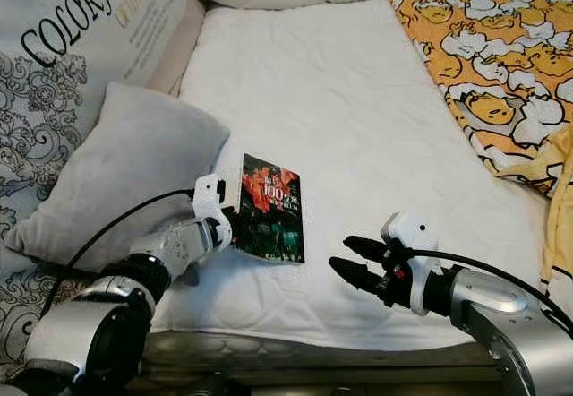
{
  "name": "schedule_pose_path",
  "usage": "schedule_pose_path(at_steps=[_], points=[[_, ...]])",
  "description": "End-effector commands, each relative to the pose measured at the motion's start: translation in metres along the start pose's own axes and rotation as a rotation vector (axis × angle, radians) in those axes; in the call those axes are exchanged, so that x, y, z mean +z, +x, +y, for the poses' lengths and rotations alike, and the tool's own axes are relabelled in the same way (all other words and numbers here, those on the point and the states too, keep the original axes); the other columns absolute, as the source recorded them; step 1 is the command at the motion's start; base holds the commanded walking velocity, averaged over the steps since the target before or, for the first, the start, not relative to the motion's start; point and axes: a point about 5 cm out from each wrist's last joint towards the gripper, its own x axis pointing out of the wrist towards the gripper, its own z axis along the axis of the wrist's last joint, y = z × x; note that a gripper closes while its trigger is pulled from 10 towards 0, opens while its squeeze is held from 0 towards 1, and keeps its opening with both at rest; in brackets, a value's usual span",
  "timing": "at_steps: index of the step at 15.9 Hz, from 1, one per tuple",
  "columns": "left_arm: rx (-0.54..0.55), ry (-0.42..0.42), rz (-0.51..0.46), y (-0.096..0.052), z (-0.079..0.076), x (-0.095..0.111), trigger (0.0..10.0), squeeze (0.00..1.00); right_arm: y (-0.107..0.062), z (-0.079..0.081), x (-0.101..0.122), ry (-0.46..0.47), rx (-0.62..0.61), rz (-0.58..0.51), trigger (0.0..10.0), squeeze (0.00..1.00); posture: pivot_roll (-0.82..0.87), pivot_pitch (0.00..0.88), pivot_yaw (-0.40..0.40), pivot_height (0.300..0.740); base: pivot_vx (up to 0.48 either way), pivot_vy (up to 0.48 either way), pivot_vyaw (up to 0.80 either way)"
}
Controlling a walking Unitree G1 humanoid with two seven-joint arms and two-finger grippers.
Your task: Clean up the room
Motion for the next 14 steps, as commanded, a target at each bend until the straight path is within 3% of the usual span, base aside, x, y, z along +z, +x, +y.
schedule_pose_path(at_steps=[1, 7, 12, 13, 14], points=[[-0.001, 0.039, -0.025, -0.001, -0.001, 0.01, 10.0, 1.0, -0.003, 0.0, 0.005, -0.02, -0.005, -0.004, 10.0, 0.0, -0.14, 0.094, 0.102, 0.74, 0.0, 0.0, 0.0], [0.042, 0.153, 0.001, -0.004, 0.008, 0.015, 10.0, 1.0, -0.002, -0.001, 0.004, -0.016, -0.006, -0.002, 10.0, 0.0, -0.14, 0.077, 0.103, 0.74, 0.0, 0.0, 0.0], [0.047, 0.182, 0.007, -0.007, 0.014, 0.017, 10.0, 1.0, 0.001, -0.003, 0.005, -0.017, -0.011, -0.009, 10.0, 0.0, -0.12, 0.053, 0.099, 0.74, 0.0, 0.0, 0.0], [0.036, 0.238, -0.005, -0.007, 0.013, 0.021, 10.0, 1.0, 0.0, -0.004, 0.005, -0.015, -0.022, -0.016, 10.0, 0.0, -0.12, 0.03, 0.097, 0.74, 0.0, 0.0, 0.0], [0.041, 0.306, -0.016, -0.009, 0.014, 0.024, 10.0, 0.0, 0.0, -0.004, 0.004, -0.013, -0.034, -0.022, 10.0, 0.0, -0.11, 0.015, 0.094, 0.74, 0.0, 0.0, 0.0]])
